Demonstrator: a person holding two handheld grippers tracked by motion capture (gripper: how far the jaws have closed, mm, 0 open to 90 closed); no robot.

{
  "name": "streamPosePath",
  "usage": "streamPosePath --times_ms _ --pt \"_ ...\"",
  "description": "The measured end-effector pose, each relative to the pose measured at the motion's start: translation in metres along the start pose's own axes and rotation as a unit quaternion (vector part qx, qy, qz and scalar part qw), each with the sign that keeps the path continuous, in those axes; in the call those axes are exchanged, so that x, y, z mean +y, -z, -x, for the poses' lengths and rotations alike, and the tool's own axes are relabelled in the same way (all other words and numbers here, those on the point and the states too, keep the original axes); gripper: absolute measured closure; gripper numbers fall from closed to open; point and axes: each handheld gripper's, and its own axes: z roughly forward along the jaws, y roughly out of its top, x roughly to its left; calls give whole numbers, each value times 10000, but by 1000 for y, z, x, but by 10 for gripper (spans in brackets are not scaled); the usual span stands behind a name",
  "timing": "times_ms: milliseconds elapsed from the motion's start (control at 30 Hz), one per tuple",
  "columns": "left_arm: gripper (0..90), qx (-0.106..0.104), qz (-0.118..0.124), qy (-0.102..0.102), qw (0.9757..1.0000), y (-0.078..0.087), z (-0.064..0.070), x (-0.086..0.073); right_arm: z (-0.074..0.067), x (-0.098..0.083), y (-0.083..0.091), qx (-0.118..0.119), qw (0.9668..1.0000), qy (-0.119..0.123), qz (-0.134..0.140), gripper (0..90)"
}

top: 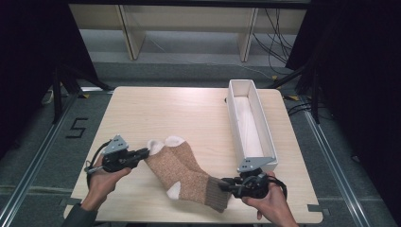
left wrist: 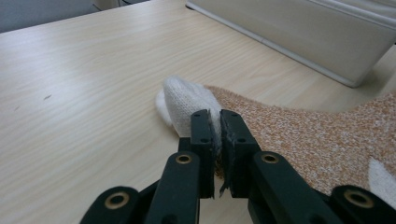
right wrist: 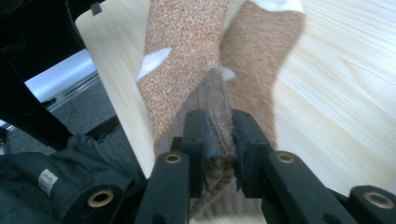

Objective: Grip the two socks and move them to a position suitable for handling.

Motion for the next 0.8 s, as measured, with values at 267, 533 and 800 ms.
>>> streamPosePath --times_ms 267,533,800 --pt "839 -152 -164 13 9997 -45 1 19 12 -15 10 -170 9996 -221 28 769" --pt "839 -162 -394 32 9991 -66 -10 29 11 -16 3 -83 9993 -349 -74 768" --pt "839 -136 -460 214 9986 -79 -20 29 11 -15 -11 -30 9993 -329 -165 765"
